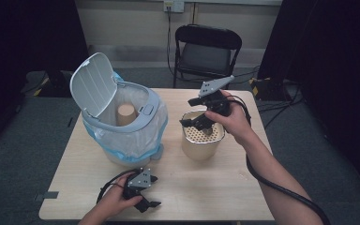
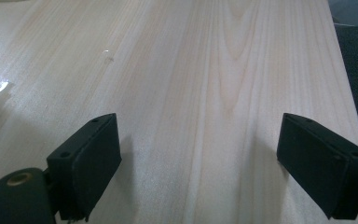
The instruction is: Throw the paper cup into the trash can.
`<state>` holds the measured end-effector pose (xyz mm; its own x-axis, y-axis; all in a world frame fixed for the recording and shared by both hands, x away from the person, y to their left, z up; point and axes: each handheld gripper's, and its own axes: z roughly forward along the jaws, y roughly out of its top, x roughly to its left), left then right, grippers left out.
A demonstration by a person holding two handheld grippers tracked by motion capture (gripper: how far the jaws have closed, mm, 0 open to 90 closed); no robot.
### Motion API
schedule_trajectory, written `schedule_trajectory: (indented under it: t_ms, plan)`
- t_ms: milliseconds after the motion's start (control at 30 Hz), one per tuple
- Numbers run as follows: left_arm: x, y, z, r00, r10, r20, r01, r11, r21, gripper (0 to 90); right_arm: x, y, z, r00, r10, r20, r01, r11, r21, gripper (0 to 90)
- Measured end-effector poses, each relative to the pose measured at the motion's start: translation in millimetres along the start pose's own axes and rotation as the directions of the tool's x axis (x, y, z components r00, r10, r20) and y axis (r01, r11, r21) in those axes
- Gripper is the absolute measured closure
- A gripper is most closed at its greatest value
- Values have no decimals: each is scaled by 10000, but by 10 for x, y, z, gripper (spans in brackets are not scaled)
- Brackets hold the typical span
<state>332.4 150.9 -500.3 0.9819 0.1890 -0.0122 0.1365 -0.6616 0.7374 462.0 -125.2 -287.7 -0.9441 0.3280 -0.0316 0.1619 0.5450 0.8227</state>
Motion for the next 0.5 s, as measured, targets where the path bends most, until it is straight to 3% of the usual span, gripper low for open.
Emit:
schedule_trajectory:
  t_ms: [500]
  plan:
    - [0,-2,4,10000,2,-17,-2,10000,-33,127,260,-484,-21,9997,73,-226,-69,9997,215,145]
